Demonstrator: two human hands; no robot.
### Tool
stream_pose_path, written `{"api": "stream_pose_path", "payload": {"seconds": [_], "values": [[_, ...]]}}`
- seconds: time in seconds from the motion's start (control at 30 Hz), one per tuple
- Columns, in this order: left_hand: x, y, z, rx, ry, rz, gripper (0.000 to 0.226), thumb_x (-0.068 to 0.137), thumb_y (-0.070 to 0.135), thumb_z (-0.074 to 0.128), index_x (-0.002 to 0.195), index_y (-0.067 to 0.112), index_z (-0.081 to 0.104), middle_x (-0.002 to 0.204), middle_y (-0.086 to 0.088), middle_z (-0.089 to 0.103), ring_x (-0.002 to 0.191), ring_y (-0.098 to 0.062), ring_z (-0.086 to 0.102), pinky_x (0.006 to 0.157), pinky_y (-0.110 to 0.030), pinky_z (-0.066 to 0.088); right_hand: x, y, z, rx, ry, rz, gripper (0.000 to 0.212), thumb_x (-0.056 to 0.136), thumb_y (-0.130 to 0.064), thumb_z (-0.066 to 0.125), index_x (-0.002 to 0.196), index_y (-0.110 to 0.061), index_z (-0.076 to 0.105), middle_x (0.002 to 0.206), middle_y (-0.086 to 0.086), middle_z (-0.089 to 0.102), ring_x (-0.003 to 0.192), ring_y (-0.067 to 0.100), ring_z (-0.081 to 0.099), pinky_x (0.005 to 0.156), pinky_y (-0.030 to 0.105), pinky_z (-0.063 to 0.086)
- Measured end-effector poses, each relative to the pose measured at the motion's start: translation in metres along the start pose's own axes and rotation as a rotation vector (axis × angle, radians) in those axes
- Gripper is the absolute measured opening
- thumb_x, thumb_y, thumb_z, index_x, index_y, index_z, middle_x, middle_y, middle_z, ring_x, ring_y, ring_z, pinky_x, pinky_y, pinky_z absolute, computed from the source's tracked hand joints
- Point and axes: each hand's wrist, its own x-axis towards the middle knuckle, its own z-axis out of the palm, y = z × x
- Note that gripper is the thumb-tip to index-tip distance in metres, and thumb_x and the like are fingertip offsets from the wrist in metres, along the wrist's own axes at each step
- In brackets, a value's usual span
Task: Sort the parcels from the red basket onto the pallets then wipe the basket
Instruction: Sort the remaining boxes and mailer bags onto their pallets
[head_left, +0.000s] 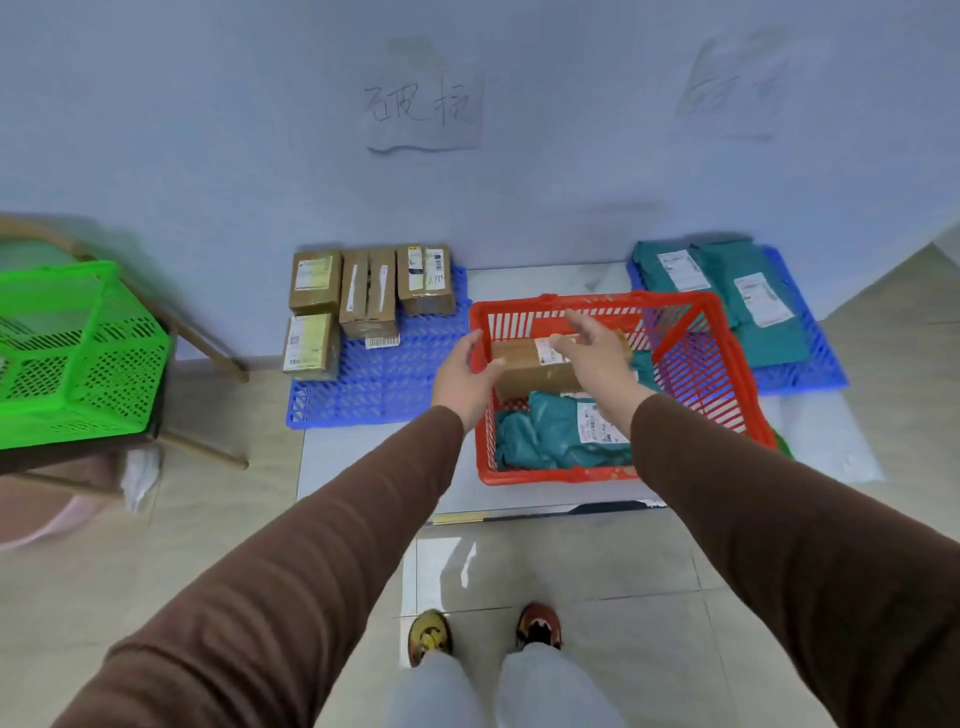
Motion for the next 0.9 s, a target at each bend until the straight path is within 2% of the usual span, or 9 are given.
{"api": "stream_pose_path", "payload": {"seconds": [0.1,0.23,0.37,0.47,0.57,0.63,0.7,0.83,0.9], "values": [[-0.01,-0.001,0.023,-0.012,-0.062,-0.042,0.064,0.093,0.02,0.068,0.15,0.016,0.04,0.139,0.005,0.05,0.125,-0.009,0.048,0.109,-0.026,0.037,-0.002,0.016,-0.032,0.001,0.027,0.053,0.057,0.097,-0.022,0.065,0.151,-0.02,0.044,0.154,0.003,0.045,0.139,0.021,0.044,0.112,0.036,0.039],[-0.009,-0.021,0.048,0.01,-0.134,-0.124,0.08,0.08,0.042,0.072,0.15,0.02,0.039,0.15,-0.002,0.049,0.136,-0.02,0.048,0.115,-0.044,0.04,-0.003,0.045,-0.063,0.01,0.03,0.131,0.063,0.095,-0.023,0.068,0.152,-0.017,0.042,0.151,0.001,0.047,0.138,0.02,0.046,0.111,0.036,0.04],[-0.017,-0.035,0.068,-0.009,-0.177,-0.228,0.077,0.088,0.032,0.072,0.153,0.014,0.035,0.143,0.003,0.049,0.132,-0.017,0.048,0.116,-0.041,0.038,-0.006,0.074,-0.091,-0.033,0.009,0.209,0.059,0.098,-0.022,0.064,0.152,-0.016,0.04,0.154,0.003,0.044,0.141,0.022,0.043,0.111,0.036,0.038],[-0.014,-0.058,0.085,0.028,-0.153,-0.248,0.089,0.073,0.048,0.075,0.148,0.014,0.043,0.145,-0.003,0.055,0.131,-0.021,0.053,0.115,-0.044,0.04,-0.004,0.098,-0.114,-0.013,-0.022,0.31,0.07,0.097,-0.027,0.066,0.157,-0.015,0.03,0.162,0.004,0.032,0.147,0.025,0.034,0.103,0.031,0.034],[-0.013,-0.064,0.103,0.054,-0.128,-0.304,0.083,0.08,0.042,0.077,0.149,0.012,0.042,0.147,-0.009,0.051,0.134,-0.025,0.05,0.115,-0.044,0.039,0.053,0.203,-0.143,-0.027,-0.147,0.338,0.116,0.051,-0.073,0.086,0.149,-0.029,0.043,0.156,-0.001,0.044,0.138,0.028,0.048,0.11,0.042,0.042],[-0.016,-0.063,0.115,0.087,-0.082,-0.335,0.074,0.088,0.032,0.074,0.151,0.012,0.039,0.149,-0.013,0.047,0.136,-0.028,0.047,0.116,-0.043,0.037,0.101,0.278,-0.157,-0.067,-0.172,0.389,0.132,0.027,-0.084,0.083,0.143,-0.033,0.047,0.147,-0.003,0.054,0.131,0.028,0.056,0.106,0.053,0.048],[-0.017,-0.062,0.126,0.122,-0.058,-0.345,0.073,0.09,0.03,0.073,0.152,0.012,0.038,0.151,-0.015,0.046,0.136,-0.028,0.047,0.116,-0.042,0.037,0.104,0.293,-0.163,-0.091,-0.242,0.413,0.115,0.045,-0.068,0.087,0.145,-0.028,0.046,0.145,-0.001,0.056,0.127,0.028,0.059,0.106,0.051,0.049],[-0.014,-0.061,0.145,0.213,-0.01,-0.369,0.071,0.094,0.027,0.069,0.153,0.011,0.034,0.152,-0.016,0.045,0.138,-0.031,0.046,0.114,-0.038,0.037,0.056,0.206,-0.166,-0.202,-0.266,0.429,0.081,0.083,-0.035,0.077,0.152,-0.016,0.038,0.145,0.001,0.053,0.129,0.027,0.055,0.11,0.048,0.045],[-0.007,-0.063,0.152,0.257,0.013,-0.385,0.069,0.094,0.027,0.068,0.152,0.009,0.035,0.151,-0.017,0.047,0.136,-0.032,0.048,0.111,-0.035,0.037,0.056,0.196,-0.167,-0.215,-0.283,0.456,0.069,0.088,-0.024,0.075,0.148,-0.013,0.043,0.141,0.004,0.058,0.123,0.028,0.06,0.107,0.047,0.048]]}}
